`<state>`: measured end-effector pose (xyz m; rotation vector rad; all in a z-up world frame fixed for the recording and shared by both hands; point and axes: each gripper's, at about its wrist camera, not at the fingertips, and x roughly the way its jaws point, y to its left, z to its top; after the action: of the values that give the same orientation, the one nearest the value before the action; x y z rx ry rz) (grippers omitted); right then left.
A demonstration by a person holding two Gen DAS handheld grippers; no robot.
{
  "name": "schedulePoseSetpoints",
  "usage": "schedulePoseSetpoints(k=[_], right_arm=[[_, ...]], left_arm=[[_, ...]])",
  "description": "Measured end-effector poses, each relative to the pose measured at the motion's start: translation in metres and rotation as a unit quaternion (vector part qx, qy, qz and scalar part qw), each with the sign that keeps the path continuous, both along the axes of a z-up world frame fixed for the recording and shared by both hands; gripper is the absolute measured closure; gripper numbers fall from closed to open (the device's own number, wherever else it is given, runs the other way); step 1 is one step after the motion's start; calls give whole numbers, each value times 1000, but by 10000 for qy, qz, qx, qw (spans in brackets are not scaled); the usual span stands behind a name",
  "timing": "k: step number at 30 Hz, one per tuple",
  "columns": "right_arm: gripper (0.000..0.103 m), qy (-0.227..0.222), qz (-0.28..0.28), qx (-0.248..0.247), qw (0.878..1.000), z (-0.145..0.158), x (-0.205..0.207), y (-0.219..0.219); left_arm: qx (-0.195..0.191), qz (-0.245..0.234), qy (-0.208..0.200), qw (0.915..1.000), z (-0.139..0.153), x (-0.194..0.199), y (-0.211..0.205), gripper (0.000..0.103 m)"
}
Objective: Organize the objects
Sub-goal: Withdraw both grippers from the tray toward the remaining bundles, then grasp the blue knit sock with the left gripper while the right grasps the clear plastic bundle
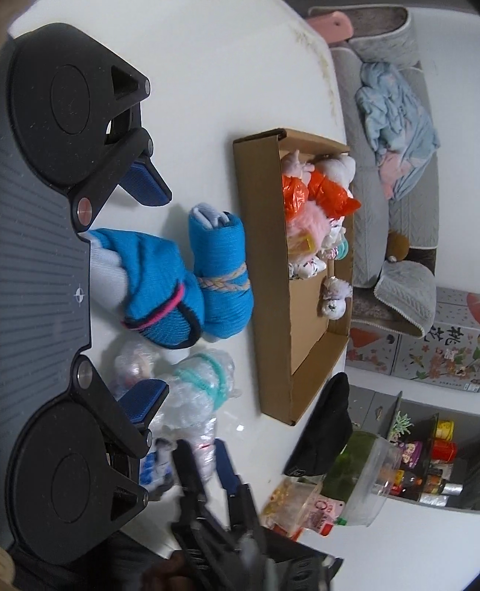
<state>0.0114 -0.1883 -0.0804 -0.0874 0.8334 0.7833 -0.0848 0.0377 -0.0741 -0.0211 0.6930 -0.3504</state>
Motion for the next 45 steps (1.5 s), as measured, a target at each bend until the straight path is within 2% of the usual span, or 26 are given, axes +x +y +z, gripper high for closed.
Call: schedulePoseSetpoints(k=[4,7,12,16,19,21,24,27,31,34,36,45], right_arm=[[46,-227,-55,-220,9995,-4,-7,-2],[47,-294,-139,-270,9991,-5,-7,-7],[47,-429,-140,-351,9984,-6,-8,-8],[47,-622,-59,-577,9964,-6,-12,-1],[49,-717,-20,-648,9953,-7,-15,-2],[59,-729,-74,-642,9952,-6,-15,-4],[63,-738,-94,-603,9954,-6,-14,-9],[63,-754,-96,-596,9953,-6,-14,-10],[64,-809,-82,-596,9949,-6,-16,-9],[64,-820,-99,-572,9949,-6,-16,-11],[65,-825,-113,-559,9950,-6,-16,-11],[68,-783,-192,-485,9956,0,-15,-17]], left_arm=[[-27,19,113,9999,-3,9,1,6],[-60,27,180,9998,-5,8,3,14],[18,57,156,9999,-3,0,7,34],[41,122,125,9998,-3,-3,10,34],[84,223,50,9997,-4,-5,10,30],[233,243,-48,9994,-6,-8,7,26],[360,245,-198,9989,-9,-12,4,26],[491,263,-291,9980,-11,-14,3,21],[576,205,-477,9970,-16,-20,2,19],[534,245,-583,9966,-17,-23,5,23],[487,321,-584,9966,-15,-24,7,44],[408,490,-468,9969,-3,-27,16,47]])
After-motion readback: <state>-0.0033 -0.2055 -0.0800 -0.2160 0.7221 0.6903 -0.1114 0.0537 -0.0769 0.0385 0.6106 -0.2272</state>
